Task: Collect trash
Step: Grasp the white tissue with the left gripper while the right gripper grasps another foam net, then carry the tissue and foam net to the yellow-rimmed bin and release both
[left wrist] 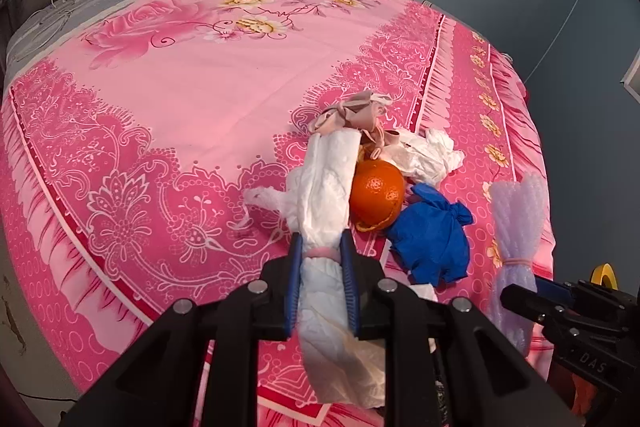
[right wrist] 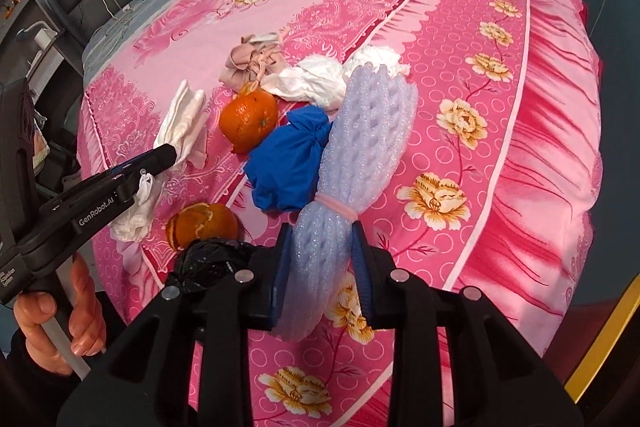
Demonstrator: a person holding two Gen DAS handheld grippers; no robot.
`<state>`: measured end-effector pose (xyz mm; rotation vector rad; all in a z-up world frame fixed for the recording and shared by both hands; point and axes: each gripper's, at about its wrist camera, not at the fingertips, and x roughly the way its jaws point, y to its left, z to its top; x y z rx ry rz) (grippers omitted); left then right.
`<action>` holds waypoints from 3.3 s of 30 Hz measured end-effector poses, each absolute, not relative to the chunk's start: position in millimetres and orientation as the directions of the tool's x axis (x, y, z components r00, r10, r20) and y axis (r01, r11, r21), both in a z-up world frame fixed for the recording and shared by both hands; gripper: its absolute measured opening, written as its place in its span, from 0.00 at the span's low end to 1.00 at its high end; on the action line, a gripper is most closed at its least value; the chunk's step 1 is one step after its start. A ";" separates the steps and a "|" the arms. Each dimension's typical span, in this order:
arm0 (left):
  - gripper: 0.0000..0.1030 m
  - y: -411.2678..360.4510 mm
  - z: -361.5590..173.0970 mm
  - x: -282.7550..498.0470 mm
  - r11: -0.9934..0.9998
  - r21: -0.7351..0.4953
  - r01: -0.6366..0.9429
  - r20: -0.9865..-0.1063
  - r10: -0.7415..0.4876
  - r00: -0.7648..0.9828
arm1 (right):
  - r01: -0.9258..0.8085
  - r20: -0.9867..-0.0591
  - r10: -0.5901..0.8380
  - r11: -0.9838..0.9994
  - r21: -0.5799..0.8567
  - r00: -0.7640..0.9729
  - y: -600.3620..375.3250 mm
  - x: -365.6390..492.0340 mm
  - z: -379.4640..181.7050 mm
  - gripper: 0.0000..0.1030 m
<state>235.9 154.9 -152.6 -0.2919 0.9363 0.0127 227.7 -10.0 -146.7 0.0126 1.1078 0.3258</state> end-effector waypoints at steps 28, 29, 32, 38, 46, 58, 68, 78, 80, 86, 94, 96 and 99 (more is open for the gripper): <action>0.17 129.1 -100.0 197.6 0.973 -0.201 -0.114 -0.753 -0.079 0.653 | -0.306 -0.775 0.361 0.925 0.227 0.519 -52.6 174.2 -64.7 0.27; 0.17 126.8 -96.9 196.6 0.974 -0.198 -0.110 -0.750 -0.079 0.656 | -0.306 -0.770 0.363 0.924 0.228 0.524 -54.7 172.9 -61.8 0.27; 0.17 117.1 -85.8 192.7 0.977 -0.194 -0.091 -0.739 -0.085 0.668 | -0.307 -0.755 0.371 0.923 0.234 0.540 -62.0 166.8 -51.7 0.27; 0.17 91.4 -63.2 184.3 0.984 -0.174 -0.038 -0.713 -0.100 0.694 | -0.305 -0.722 0.380 0.921 0.241 0.578 -79.2 154.3 -32.6 0.27; 0.17 56.8 -36.1 172.6 0.988 -0.151 0.030 -0.683 -0.126 0.719 | -0.285 -0.681 0.378 0.925 0.251 0.627 -109.0 141.9 -9.4 0.27; 0.17 16.1 -10.9 160.0 0.984 -0.142 0.111 -0.658 -0.177 0.732 | -0.244 -0.623 0.367 0.929 0.278 0.691 -159.0 127.0 16.7 0.27; 0.18 -13.4 4.2 155.6 0.973 -0.156 0.171 -0.640 -0.231 0.733 | -0.191 -0.576 0.337 0.934 0.301 0.745 -202.0 113.9 32.7 0.27; 0.17 -48.9 9.6 157.4 0.957 -0.179 0.228 -0.633 -0.290 0.718 | -0.129 -0.543 0.291 0.940 0.316 0.787 -239.8 102.7 43.2 0.27; 0.17 -56.4 9.5 158.0 0.954 -0.180 0.241 -0.634 -0.300 0.713 | -0.118 -0.535 0.283 0.940 0.321 0.796 -247.0 99.5 44.9 0.27; 0.17 -80.8 7.8 160.2 0.942 -0.181 0.284 -0.635 -0.333 0.697 | -0.078 -0.518 0.253 0.939 0.336 0.817 -265.4 91.4 48.6 0.27; 0.17 -113.9 -0.6 161.0 0.923 -0.181 0.339 -0.648 -0.372 0.665 | -0.023 -0.510 0.211 0.936 0.351 0.834 -291.9 82.6 47.9 0.28; 0.17 -120.9 -3.4 160.8 0.920 -0.178 0.349 -0.654 -0.375 0.657 | -0.009 -0.506 0.198 0.936 0.352 0.839 -297.3 79.9 48.2 0.28; 0.17 -131.3 -6.6 159.5 0.914 -0.182 0.363 -0.663 -0.387 0.641 | 0.002 -0.499 0.193 0.931 0.364 0.845 -306.7 76.6 48.0 0.28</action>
